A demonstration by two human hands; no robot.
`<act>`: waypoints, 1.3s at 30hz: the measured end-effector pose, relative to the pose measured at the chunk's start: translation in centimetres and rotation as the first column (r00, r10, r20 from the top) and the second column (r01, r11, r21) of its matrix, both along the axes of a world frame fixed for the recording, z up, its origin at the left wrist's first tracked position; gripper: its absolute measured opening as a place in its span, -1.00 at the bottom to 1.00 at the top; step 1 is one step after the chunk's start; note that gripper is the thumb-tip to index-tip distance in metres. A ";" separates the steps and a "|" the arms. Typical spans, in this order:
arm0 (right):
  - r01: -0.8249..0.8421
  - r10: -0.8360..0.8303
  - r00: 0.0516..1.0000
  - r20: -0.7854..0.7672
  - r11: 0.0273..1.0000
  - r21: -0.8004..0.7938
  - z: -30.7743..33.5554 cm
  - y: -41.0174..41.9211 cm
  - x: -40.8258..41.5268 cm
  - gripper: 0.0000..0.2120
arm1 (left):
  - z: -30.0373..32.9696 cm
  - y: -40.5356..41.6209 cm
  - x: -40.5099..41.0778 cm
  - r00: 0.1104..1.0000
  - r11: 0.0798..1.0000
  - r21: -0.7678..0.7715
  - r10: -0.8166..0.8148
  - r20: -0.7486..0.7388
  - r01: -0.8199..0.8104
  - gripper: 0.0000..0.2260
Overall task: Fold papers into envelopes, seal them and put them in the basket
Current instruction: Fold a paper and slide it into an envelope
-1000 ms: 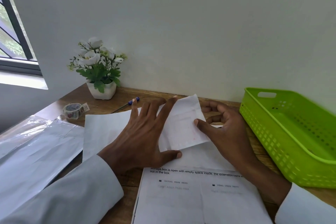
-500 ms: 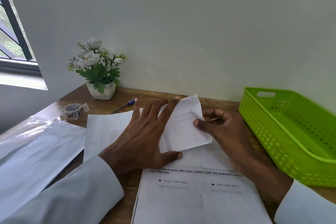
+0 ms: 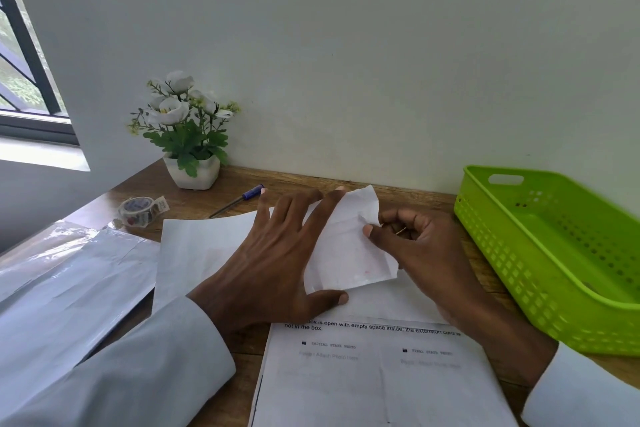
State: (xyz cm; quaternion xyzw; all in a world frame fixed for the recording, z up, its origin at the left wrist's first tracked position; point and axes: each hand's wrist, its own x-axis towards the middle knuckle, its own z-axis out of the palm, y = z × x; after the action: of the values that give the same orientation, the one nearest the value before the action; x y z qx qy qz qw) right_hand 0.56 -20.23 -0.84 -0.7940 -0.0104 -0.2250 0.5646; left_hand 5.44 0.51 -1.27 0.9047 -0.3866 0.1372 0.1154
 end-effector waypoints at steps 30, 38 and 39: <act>-0.032 0.056 0.989 -0.139 0.985 0.168 -0.1 0.8 -0.4 -0.92 | -1.0 0.1 0.7 0.988 0.976 -0.183 -0.134 -0.080 0.118 0.04; -0.048 0.087 0.950 -0.300 0.990 0.134 -0.2 0.3 -0.3 -0.93 | -1.0 0.0 0.6 0.988 0.974 -0.176 -0.151 -0.038 0.142 0.03; -0.041 0.083 0.948 -0.307 0.989 0.140 -0.1 0.2 -0.3 -0.90 | -1.0 0.0 0.6 0.988 0.974 -0.180 -0.149 -0.034 0.140 0.03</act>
State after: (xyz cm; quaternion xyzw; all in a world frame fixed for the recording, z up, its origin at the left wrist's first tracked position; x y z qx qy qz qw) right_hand 0.28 -19.99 -0.92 -0.7798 0.0690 -0.0788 0.6172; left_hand 6.00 0.55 -2.32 0.8632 -0.4348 0.1411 0.2141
